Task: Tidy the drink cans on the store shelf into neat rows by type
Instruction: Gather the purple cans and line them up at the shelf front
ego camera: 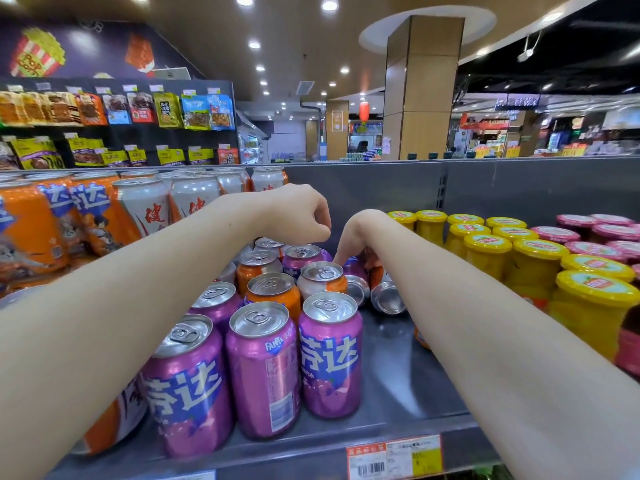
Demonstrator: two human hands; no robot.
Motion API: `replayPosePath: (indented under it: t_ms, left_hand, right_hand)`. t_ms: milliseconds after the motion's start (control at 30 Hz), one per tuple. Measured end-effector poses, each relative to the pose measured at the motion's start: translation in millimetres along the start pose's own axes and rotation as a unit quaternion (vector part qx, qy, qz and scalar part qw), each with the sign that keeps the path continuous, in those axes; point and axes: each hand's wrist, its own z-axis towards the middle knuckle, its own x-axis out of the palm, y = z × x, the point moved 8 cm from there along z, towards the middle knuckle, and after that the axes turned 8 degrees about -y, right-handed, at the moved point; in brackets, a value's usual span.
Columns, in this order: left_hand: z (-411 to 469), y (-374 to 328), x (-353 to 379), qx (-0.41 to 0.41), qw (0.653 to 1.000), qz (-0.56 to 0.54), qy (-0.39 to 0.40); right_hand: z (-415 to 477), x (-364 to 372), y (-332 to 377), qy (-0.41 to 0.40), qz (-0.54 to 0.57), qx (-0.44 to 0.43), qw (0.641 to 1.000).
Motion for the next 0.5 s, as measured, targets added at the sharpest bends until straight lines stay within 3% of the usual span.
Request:
replayPosePath:
  t_ms: [233,433,500]
  left_hand:
    - [-5.9,-5.0,-1.2,0.000,1.000,-0.008,-0.008]
    - [-12.3,-9.8,-15.6,-0.001,0.999,-0.008,-0.034]
    - [-15.4,-12.1,-17.7,-0.001,0.999,-0.007,-0.040]
  right_hand:
    - [1.4,19.9,-1.6,0.090,0.045,0.013,0.995]
    - [-15.5,13.3,0.5,0.013,0.038,-0.027,0.999]
    - [-19.5,19.2,2.8,0.037,0.018,-0.033,0.999]
